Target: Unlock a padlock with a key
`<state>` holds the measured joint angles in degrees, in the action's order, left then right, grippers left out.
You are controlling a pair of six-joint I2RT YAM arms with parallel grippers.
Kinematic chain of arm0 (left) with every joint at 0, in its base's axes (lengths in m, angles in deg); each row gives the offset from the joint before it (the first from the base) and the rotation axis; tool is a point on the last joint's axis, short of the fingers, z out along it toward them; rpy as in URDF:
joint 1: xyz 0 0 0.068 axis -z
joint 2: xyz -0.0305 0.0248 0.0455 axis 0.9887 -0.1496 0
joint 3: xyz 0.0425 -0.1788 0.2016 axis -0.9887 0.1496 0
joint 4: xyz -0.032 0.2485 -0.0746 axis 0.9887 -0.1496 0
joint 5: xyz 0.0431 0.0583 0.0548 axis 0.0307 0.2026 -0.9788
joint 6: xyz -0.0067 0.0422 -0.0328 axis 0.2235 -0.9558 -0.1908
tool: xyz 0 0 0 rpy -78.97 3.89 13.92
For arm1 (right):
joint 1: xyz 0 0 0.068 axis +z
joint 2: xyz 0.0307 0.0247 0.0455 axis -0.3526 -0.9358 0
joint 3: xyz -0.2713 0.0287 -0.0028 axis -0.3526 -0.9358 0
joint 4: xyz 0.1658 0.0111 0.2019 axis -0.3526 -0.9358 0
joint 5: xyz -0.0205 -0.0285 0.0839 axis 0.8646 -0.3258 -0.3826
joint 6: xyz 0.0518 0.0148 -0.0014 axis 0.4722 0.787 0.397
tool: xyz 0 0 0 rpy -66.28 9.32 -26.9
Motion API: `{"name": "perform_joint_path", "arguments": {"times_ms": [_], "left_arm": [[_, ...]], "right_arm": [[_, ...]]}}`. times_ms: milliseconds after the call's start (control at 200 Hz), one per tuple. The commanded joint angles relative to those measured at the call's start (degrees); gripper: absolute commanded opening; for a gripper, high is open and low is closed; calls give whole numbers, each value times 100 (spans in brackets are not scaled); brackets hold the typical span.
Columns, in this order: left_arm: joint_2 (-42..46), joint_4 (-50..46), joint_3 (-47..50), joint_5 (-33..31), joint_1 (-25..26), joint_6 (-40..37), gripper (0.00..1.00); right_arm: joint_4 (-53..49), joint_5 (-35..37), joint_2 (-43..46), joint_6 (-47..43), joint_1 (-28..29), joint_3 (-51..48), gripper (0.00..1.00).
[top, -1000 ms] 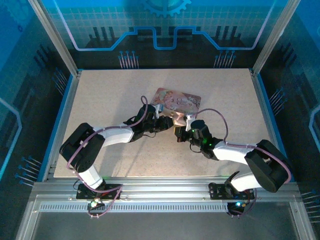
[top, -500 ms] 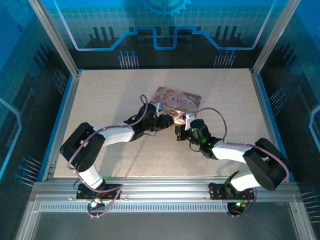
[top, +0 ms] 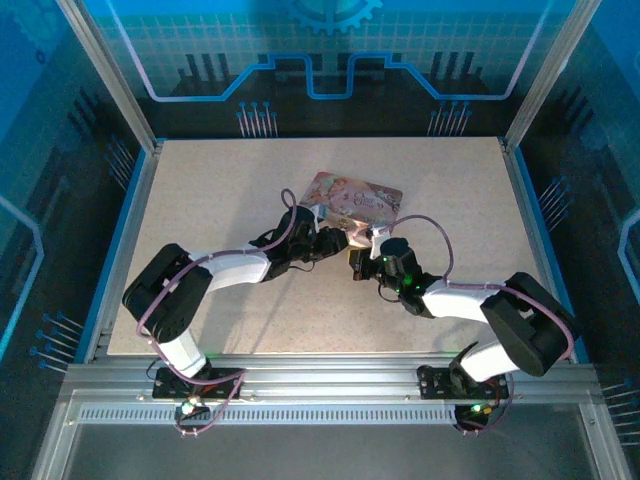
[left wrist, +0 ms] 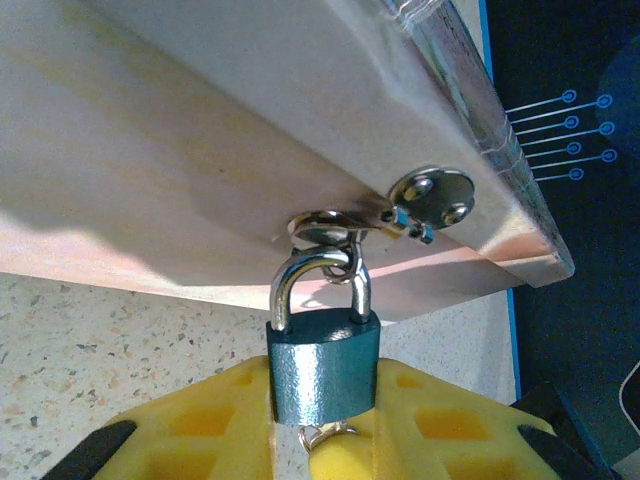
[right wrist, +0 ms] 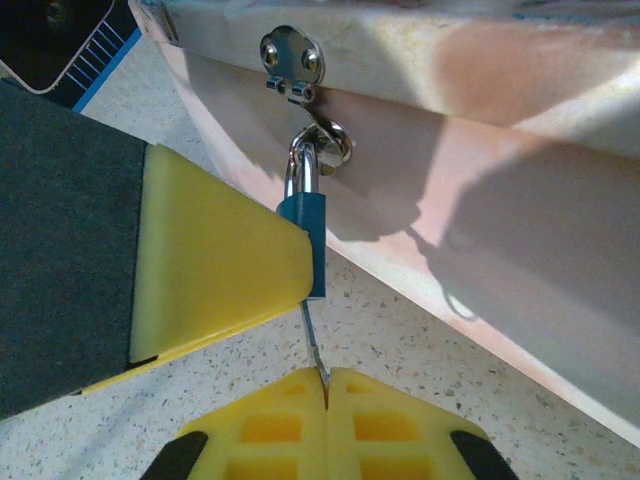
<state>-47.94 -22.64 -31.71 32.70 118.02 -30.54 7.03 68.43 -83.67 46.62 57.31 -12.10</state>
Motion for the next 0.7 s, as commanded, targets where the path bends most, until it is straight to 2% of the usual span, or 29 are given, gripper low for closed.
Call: {"name": "perform_joint_path", "arguments": {"times_ms": [0,370,695], "left_arm": [[-87,-111,-180,649,342,73,27],[-228,-92,-219,622,364,118,27],[-237,-104,-233,639,383,150,27]], "right_arm": [[711,124,-43,32,-155,353,1],[1012,-496,-223,513,-377,428,1],[1187,-406,-312,662,-463,393,1]]}}
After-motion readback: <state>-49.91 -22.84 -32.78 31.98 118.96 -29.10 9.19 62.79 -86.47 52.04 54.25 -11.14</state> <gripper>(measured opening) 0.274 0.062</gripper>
